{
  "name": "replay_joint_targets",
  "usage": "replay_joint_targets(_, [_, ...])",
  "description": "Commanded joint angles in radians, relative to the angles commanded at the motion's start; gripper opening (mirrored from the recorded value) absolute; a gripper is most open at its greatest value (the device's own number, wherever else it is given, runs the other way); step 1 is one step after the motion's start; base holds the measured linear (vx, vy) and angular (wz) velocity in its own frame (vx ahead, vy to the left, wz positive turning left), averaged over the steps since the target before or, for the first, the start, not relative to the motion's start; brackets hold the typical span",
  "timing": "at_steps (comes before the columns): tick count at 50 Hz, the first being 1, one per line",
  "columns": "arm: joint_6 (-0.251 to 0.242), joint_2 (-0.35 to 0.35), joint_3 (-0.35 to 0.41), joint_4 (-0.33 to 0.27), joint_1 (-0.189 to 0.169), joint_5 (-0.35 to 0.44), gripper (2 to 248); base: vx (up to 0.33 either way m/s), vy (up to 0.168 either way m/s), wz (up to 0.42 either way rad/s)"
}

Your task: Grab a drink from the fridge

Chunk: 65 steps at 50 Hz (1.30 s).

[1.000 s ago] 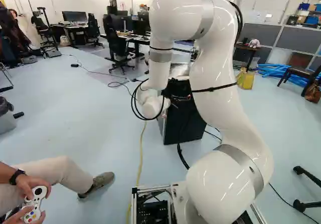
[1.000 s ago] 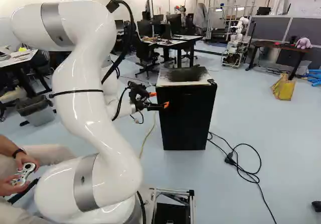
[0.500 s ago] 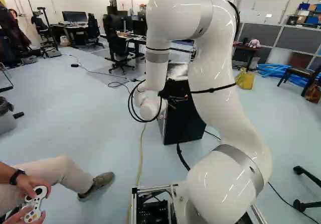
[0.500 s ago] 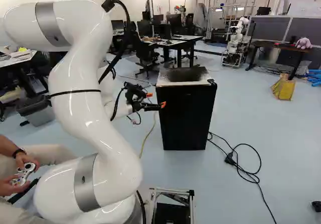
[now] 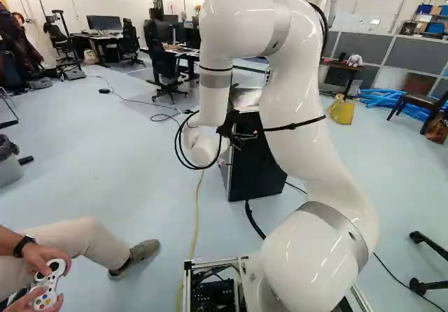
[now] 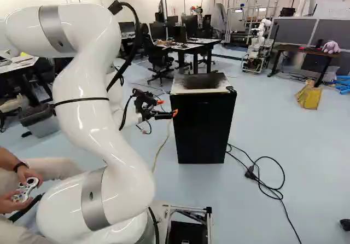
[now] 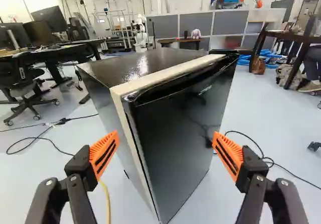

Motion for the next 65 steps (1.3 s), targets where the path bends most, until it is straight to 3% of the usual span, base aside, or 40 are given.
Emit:
replay_joint_targets(39, [0.000,-0.054,-0.094,0.000,-0.010,0.000,247,0.000,0.000,0.000])
replay_joint_targets(65, [0.000,-0.068,-0.119,0.000,-0.018,0.000,247,0.000,0.000,0.000])
